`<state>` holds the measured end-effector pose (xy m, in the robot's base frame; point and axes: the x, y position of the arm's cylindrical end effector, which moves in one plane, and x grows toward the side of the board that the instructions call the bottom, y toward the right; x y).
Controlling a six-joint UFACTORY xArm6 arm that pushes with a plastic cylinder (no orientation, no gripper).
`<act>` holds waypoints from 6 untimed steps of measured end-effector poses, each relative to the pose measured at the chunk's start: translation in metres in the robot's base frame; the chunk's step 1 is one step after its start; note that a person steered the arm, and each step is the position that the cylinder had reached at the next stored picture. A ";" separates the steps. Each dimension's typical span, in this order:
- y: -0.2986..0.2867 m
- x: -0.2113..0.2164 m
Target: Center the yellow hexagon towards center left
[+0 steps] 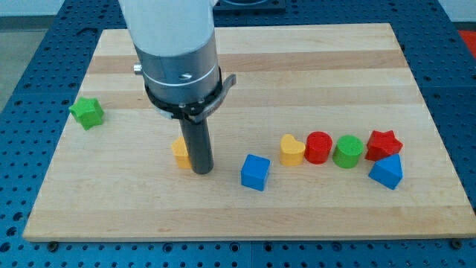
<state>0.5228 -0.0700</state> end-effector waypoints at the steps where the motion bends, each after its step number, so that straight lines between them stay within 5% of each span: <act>1: -0.015 0.003; 3: -0.130 -0.038; 6: -0.071 0.021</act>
<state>0.5440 -0.1408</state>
